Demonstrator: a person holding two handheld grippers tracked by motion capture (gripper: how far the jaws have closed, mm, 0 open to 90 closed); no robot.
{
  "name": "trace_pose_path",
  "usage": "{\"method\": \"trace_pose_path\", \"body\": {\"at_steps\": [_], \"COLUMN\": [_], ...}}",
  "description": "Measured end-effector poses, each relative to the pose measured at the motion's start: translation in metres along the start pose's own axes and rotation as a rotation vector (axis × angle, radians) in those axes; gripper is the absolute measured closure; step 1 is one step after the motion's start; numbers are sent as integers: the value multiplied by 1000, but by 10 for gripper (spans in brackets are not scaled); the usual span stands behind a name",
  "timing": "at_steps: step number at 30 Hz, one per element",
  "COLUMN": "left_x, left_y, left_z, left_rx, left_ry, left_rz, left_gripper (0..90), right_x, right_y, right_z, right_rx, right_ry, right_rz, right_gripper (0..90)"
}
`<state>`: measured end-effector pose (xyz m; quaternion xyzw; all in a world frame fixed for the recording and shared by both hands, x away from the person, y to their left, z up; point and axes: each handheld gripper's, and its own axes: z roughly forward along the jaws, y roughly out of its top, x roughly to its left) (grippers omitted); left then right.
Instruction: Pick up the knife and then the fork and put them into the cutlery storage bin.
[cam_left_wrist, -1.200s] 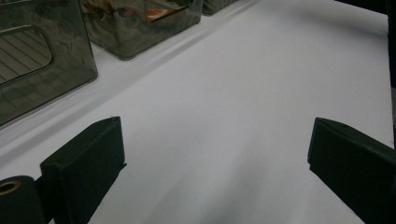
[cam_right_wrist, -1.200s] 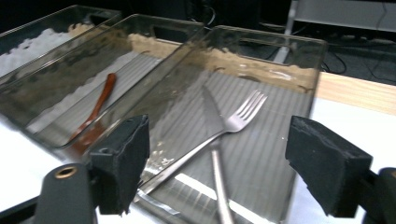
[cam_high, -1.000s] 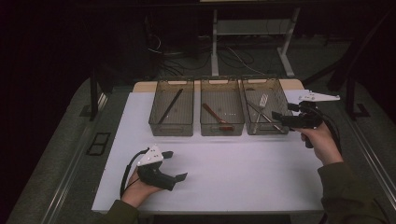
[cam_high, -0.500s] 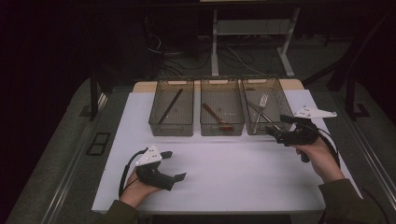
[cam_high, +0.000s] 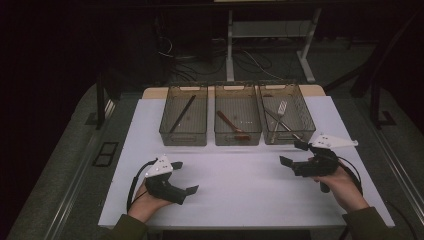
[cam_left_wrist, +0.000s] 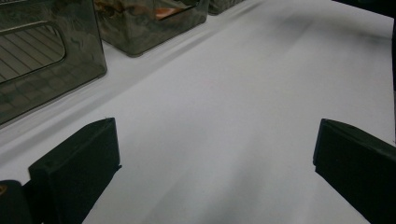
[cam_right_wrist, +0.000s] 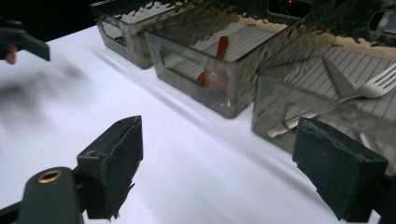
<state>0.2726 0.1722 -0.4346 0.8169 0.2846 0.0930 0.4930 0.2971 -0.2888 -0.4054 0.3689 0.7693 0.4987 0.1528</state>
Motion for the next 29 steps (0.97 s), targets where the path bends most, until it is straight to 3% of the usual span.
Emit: {"method": "trace_pose_path", "body": {"at_steps": [11,17,22,29], "left_x": [-1,-2,-2,-3], "left_y": [1,1,1,1], "left_z": [-2,-1,-2,-2], "left_rx": [-3,-5,-7,-5], "left_ry": [2,-7,-9,-7], "left_rz": [8,13,16,22], "left_gripper": [0,0,0,0], "right_x": [12,10,5,0], "right_y": [-29,-46,-56,-57], "right_z": [-8,-11,-15,-18], "right_rx": [19,0,13,6], "right_ry": [39,41,22,8], "right_rz": [-7,20,13,23], "right_gripper": [155,134,134,134]}}
